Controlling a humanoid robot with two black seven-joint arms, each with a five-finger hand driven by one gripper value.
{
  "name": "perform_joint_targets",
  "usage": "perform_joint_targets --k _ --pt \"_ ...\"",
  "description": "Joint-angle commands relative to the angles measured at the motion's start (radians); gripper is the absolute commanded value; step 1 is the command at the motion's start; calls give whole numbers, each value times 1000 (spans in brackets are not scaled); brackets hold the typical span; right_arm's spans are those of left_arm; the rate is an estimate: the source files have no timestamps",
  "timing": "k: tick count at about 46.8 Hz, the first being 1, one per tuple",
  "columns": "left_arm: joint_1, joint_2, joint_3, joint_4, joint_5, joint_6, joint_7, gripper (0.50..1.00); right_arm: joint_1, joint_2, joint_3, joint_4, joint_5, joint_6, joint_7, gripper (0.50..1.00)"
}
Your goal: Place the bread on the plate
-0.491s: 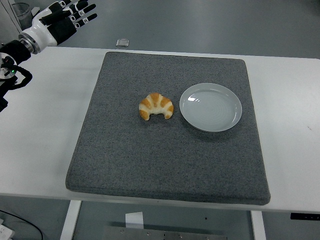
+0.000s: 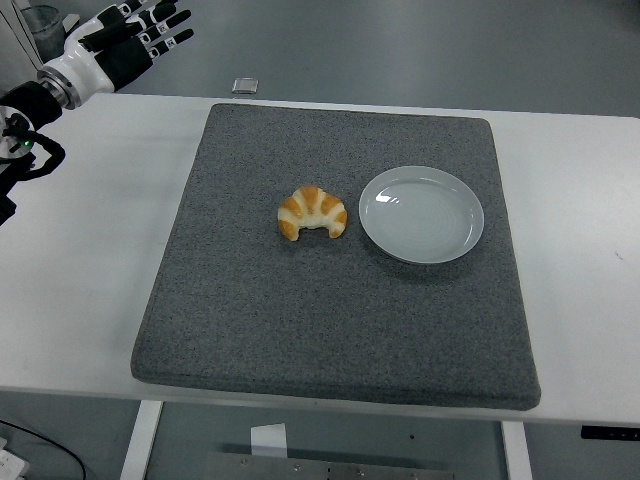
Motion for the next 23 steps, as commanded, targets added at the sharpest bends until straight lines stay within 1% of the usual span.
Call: perform_joint_targets --k 1,4,13,16,19,23 --pt "3 0 1 1 9 -1 4 1000 0 0 0 0 0 0 0 932" --pt "4 3 2 2 11 -6 5 1000 0 0 0 0 0 0 0 932" --pt "1 18 8 -12 46 -67 -1 992 0 0 0 0 0 0 0 932" --pt "-17 25 10 -12 105 -73 -1 986 0 0 0 0 0 0 0 932" --pt "-42 37 13 -14 202 -73 -2 984 0 0 0 0 0 0 0 932" --pt "-54 37 19 -15 335 -73 -8 979 0 0 0 0 0 0 0 932"
